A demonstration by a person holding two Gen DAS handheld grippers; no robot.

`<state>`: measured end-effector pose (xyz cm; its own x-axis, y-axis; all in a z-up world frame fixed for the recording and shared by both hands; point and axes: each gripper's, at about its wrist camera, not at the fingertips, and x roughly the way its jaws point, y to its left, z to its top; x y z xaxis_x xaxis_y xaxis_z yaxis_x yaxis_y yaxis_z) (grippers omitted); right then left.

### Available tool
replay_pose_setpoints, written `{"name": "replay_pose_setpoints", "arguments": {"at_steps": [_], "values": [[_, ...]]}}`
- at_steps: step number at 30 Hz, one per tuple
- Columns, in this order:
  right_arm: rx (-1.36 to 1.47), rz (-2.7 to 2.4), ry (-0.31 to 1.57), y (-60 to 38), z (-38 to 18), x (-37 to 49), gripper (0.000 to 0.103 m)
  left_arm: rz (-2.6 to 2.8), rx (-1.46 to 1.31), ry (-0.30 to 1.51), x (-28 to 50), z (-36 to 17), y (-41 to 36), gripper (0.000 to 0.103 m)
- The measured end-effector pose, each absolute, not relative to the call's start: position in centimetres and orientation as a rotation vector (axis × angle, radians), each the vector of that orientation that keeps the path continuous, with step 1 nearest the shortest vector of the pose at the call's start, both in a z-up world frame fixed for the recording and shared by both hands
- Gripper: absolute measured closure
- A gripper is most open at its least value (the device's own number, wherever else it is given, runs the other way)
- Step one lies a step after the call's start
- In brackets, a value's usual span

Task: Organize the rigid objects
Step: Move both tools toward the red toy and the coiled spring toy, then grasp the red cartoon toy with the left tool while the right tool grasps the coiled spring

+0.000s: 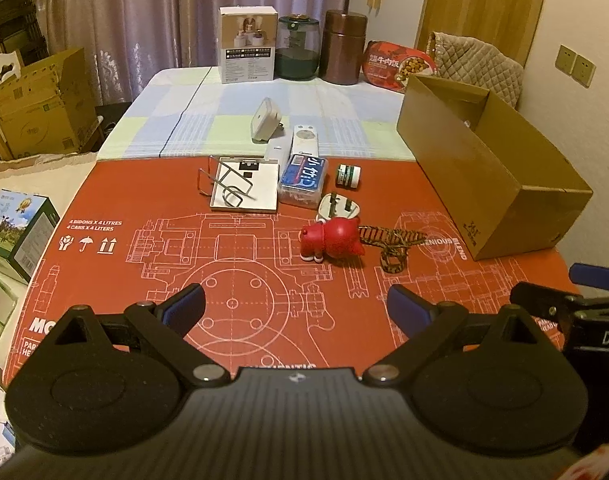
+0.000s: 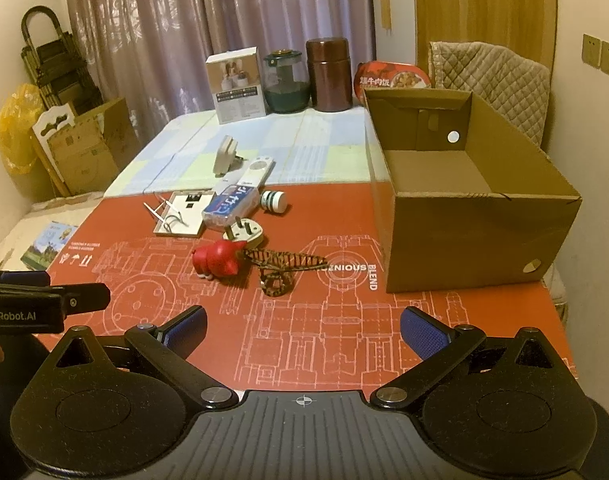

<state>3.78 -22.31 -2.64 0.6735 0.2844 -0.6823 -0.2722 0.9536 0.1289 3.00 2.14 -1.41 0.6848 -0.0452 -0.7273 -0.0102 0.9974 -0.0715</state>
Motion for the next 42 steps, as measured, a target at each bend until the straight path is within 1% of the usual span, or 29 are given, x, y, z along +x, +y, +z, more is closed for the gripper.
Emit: {"name": "replay_pose_setpoints", "arguments": {"at_steps": [12, 14, 21, 23, 29, 34, 42], "values": [[0.026, 0.324, 0.785, -21.0, -5.0, 7.1, 0.003, -0.052, -0.071, 0.822, 7.6, -2.7, 3.0, 0.007], [0.032, 0.336, 0.796, -20.7, -5.6, 7.7, 0.009, -0.061, -0.076, 0.833, 8.4, -3.2, 3.0, 0.007], [0.04, 0.371, 0.817, -19.6, -7.6, 10.2, 0.022, -0.078, -0.073, 0.851, 10.6, -4.6, 2.9, 0.008], [0.044, 0.385, 0.827, -19.3, -8.4, 10.9, 0.028, -0.082, -0.072, 0.851, 11.2, -4.9, 2.9, 0.008], [0.042, 0.411, 0.848, -17.9, -10.4, 13.0, 0.041, -0.086, -0.074, 0.854, 12.6, -5.8, 3.1, 0.008], [0.064, 0.411, 0.858, -17.3, -11.5, 14.8, 0.049, -0.093, -0.082, 0.853, 13.6, -6.3, 3.5, 0.008], [0.079, 0.392, 0.87, -16.5, -12.8, 16.7, 0.056, -0.092, -0.091, 0.849, 14.4, -7.3, 3.8, 0.008]]}}
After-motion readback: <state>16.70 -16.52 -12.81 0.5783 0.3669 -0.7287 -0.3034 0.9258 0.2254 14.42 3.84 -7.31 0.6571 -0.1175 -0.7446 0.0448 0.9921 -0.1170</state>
